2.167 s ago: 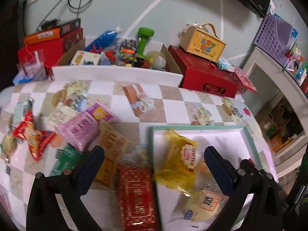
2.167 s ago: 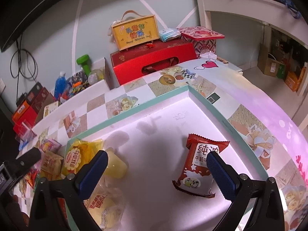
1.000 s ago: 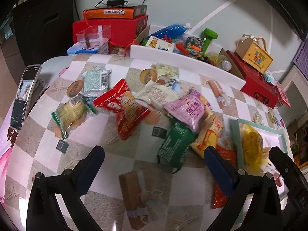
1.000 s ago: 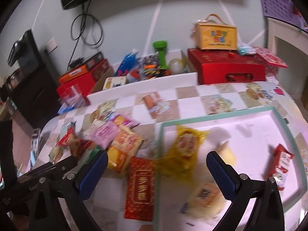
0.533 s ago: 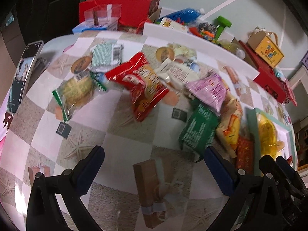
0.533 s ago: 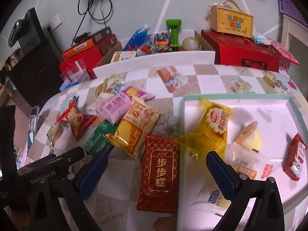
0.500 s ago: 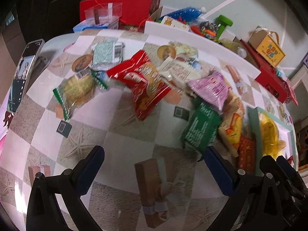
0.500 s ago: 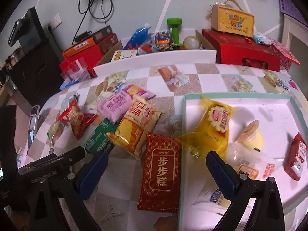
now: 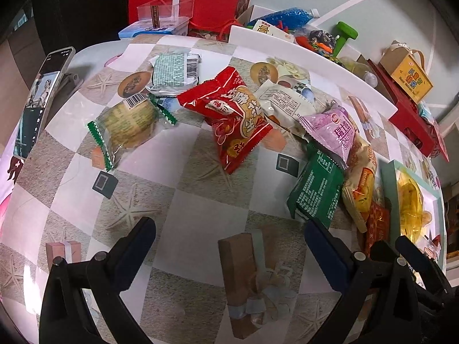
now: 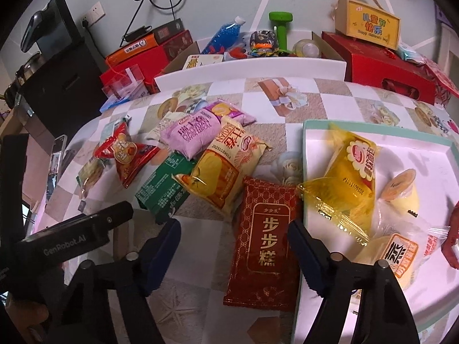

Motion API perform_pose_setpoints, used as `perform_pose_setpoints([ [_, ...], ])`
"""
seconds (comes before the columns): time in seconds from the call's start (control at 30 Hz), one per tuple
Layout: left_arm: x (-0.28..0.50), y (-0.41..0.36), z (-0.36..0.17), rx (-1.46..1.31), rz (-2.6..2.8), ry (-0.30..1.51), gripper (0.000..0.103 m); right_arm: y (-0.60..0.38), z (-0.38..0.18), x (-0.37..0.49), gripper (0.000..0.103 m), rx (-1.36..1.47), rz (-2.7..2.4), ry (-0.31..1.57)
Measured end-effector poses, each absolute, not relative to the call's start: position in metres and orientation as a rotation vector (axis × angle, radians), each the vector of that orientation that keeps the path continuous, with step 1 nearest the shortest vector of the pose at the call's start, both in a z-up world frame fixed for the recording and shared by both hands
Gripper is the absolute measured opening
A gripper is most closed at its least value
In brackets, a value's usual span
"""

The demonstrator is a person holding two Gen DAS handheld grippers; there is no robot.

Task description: Organize snacks

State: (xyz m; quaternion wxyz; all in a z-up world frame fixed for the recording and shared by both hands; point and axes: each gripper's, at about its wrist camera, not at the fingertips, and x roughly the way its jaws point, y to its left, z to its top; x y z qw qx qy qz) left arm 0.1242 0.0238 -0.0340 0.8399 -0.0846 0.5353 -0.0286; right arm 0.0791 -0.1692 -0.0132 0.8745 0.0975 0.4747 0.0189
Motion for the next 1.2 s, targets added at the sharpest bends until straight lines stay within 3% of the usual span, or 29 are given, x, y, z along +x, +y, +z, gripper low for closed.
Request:
perform_pose_setpoints([
  [0.23, 0.129, 0.014, -0.031, -0.171, -0.111, 1.113, 0.103, -0.171, -0.02, 0.082, 0.076, 0.209, 0.041, 1.017],
  [0.57, 0.146, -0.019, -0.033, -0.106, -0.194, 1.101, 0.1, -0.178, -0.021, 0.084, 0.059, 0.222, 0.02, 1.011],
  [0.87, 0.157, -0.046, -0.044, -0.017, -0.249, 1.114, 0.075, -0.18, -0.021, 0.085, 0.059, 0.23, 0.029, 1.01],
  [1.03, 0.159, -0.049, -0.043, -0.03, -0.277, 1.103, 0.048, -0.181, -0.021, 0.084, 0.058, 0.232, 0.028, 1.01],
  [1.2, 0.152, -0.043, -0.042, -0.041, -0.27, 1.109, 0.043, -0.179, -0.022, 0.085, 0.058, 0.216, 0.026, 1.012],
])
